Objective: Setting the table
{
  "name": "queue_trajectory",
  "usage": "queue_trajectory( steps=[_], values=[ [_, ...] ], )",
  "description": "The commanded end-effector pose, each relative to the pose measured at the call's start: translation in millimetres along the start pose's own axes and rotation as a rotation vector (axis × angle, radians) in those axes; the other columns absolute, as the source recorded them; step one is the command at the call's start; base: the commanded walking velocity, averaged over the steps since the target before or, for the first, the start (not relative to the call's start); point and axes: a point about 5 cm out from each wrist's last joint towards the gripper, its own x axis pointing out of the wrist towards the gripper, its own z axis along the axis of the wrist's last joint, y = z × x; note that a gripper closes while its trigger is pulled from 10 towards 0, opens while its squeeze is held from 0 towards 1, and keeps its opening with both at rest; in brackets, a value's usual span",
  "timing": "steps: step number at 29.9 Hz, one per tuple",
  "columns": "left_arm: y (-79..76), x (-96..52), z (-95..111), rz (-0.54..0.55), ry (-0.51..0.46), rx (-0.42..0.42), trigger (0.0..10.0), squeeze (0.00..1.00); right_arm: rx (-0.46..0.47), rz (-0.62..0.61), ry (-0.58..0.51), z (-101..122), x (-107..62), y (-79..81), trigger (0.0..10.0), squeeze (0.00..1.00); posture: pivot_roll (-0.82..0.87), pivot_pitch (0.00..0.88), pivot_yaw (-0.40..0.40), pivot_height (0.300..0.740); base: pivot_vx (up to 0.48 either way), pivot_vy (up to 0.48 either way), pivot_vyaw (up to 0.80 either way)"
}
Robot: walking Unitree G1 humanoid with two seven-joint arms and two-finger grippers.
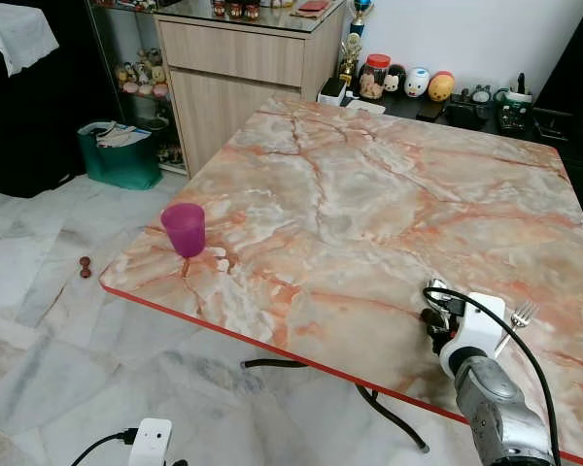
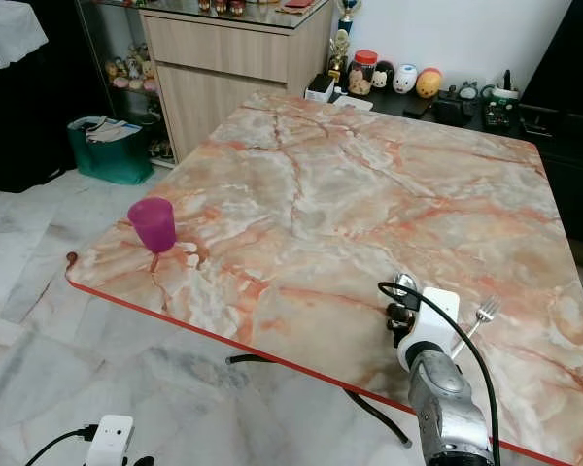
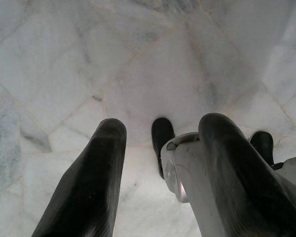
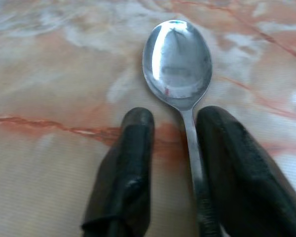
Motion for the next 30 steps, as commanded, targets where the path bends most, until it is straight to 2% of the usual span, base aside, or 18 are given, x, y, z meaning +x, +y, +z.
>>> queue_trajectory(
  steps=[1, 19, 29, 30],
  values=[
    [-3.1, 0.5, 0.1, -0.009, 0.003, 0.005, 10.0, 0.00, -0.011, 0.024, -0.013, 3.8, 1.2, 6.3, 0.0, 0.00, 0.02, 0.000, -0.049, 0.740, 0.000, 0.000, 0.00],
    [-7.9, 1.5, 3.2, -0.026, -0.009, 0.020, 10.0, 0.00, -0.037, 0.043, -0.025, 4.1, 2.4, 12.3, 0.0, 0.00, 0.02, 0.000, -0.051, 0.740, 0.000, 0.000, 0.00],
    [-9.7, 1.8, 3.8, -0.030, -0.012, 0.023, 10.0, 0.00, -0.042, 0.059, -0.071, 8.3, 1.4, 18.9, 0.0, 0.00, 0.02, 0.000, -0.050, 0.740, 0.000, 0.000, 0.00],
    [-9.8, 1.8, 3.9, -0.030, -0.012, 0.024, 10.0, 0.00, -0.045, 0.058, -0.078, 9.0, 1.1, 19.0, 1.3, 0.00, 0.02, 0.000, -0.050, 0.740, 0.000, 0.000, 0.00]
  ],
)
